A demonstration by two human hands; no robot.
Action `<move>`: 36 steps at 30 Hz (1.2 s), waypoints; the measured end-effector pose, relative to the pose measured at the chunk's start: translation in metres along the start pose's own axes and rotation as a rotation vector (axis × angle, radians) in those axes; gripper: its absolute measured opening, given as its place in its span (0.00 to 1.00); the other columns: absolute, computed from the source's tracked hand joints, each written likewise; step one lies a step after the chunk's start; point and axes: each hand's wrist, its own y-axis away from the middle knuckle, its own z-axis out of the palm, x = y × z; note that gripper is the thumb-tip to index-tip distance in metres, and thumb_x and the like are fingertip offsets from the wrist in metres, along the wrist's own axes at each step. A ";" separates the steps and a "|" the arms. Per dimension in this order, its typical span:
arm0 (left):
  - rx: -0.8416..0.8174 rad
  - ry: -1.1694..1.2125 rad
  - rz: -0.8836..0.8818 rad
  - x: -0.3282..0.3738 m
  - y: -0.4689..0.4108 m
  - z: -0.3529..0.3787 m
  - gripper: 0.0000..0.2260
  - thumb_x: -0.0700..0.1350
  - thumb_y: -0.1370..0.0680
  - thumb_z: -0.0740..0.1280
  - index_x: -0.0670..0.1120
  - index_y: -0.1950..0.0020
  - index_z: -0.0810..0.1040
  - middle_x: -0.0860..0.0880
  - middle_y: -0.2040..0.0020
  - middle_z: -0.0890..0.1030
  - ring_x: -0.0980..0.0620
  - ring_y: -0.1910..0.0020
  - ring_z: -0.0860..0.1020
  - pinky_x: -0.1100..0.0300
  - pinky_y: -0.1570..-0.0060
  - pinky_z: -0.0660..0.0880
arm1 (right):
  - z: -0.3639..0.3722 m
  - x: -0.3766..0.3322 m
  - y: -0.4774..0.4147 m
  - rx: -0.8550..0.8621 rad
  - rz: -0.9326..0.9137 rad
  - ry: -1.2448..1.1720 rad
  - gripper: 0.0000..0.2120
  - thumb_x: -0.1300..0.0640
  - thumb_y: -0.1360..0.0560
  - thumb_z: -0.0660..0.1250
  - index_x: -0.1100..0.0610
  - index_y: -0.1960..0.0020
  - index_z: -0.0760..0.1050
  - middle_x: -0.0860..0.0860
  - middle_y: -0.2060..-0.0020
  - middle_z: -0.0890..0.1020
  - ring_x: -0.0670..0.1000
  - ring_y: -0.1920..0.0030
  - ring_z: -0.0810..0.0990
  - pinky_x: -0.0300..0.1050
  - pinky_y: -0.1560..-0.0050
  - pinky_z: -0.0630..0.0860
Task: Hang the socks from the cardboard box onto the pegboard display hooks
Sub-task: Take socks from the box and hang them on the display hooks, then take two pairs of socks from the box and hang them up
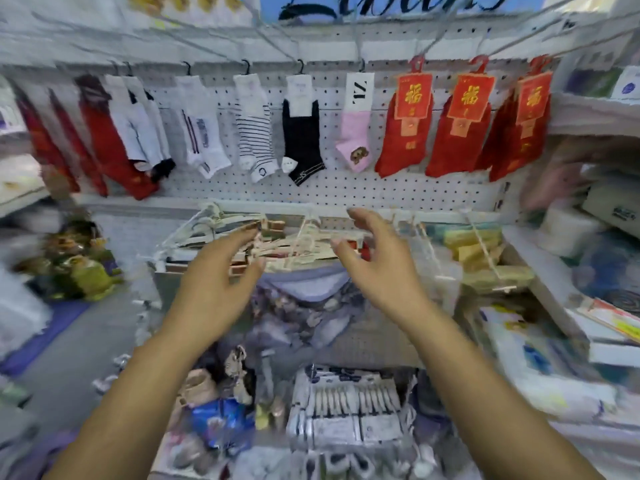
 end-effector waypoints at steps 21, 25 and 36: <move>0.010 -0.299 -0.904 -0.293 0.331 -0.181 0.21 0.47 0.23 0.74 0.41 0.32 0.79 0.40 0.35 0.81 0.37 0.36 0.78 0.41 0.37 0.74 | 0.427 -0.071 0.161 -1.010 -0.071 0.150 0.24 0.54 0.24 0.72 0.58 0.30 0.74 0.55 0.34 0.78 0.56 0.33 0.75 0.45 0.35 0.69; 0.037 -0.313 -1.055 -0.344 0.367 -0.184 0.22 0.47 0.22 0.74 0.42 0.30 0.78 0.42 0.31 0.78 0.40 0.31 0.75 0.43 0.32 0.71 | 0.505 -0.074 0.168 -1.206 -0.082 0.168 0.25 0.53 0.23 0.72 0.59 0.29 0.73 0.56 0.32 0.76 0.57 0.31 0.74 0.44 0.35 0.67; 0.219 -0.320 -1.461 -0.471 0.371 -0.241 0.21 0.47 0.21 0.71 0.41 0.29 0.76 0.40 0.28 0.76 0.39 0.30 0.74 0.45 0.29 0.69 | 0.735 -0.127 0.104 -1.533 -0.362 0.188 0.23 0.51 0.23 0.72 0.59 0.32 0.75 0.56 0.37 0.80 0.56 0.36 0.77 0.40 0.39 0.67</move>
